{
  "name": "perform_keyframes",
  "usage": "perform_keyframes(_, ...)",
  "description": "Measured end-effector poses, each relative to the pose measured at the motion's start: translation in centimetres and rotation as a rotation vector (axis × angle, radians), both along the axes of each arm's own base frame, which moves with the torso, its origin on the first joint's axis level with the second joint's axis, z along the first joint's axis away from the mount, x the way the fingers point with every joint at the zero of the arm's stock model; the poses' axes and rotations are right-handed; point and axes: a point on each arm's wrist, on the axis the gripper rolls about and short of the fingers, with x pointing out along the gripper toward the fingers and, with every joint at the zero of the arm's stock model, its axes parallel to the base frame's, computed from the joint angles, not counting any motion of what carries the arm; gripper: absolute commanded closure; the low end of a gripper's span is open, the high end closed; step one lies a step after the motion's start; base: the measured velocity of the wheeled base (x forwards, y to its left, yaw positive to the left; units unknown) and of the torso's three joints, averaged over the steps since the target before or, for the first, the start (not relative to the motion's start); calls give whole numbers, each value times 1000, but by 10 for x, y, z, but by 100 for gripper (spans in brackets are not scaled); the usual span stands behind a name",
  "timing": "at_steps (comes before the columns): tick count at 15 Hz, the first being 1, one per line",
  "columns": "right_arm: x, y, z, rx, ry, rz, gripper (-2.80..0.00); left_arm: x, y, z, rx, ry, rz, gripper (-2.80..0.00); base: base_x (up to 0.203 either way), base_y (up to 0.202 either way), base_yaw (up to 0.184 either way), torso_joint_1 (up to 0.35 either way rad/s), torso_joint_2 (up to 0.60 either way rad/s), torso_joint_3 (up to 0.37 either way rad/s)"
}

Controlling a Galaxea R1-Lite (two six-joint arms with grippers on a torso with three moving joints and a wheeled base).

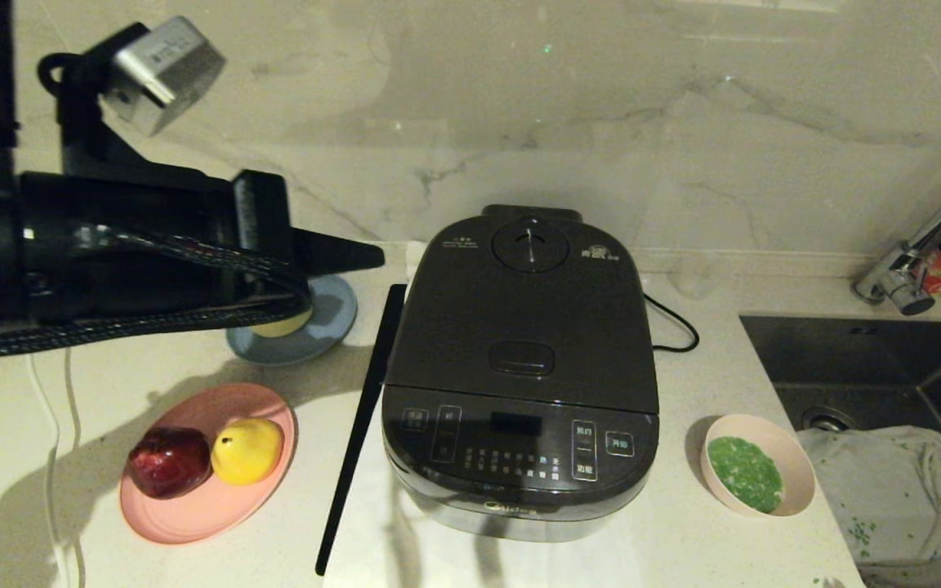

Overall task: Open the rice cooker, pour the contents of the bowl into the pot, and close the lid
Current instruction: Open the rice cooker

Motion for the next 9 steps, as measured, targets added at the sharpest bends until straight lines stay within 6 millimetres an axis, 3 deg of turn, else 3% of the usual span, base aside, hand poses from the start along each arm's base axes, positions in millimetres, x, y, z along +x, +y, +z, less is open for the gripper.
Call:
perform_keyframes(4,0,0,0,0,0,0,0,15,-45,-20,33,8,43,0,0,0,0,0,0,0)
perform_keyframes(9,0,0,0,0,0,0,0,25,-63,-42,32,113,60,0,0,0,0,0,0,0)
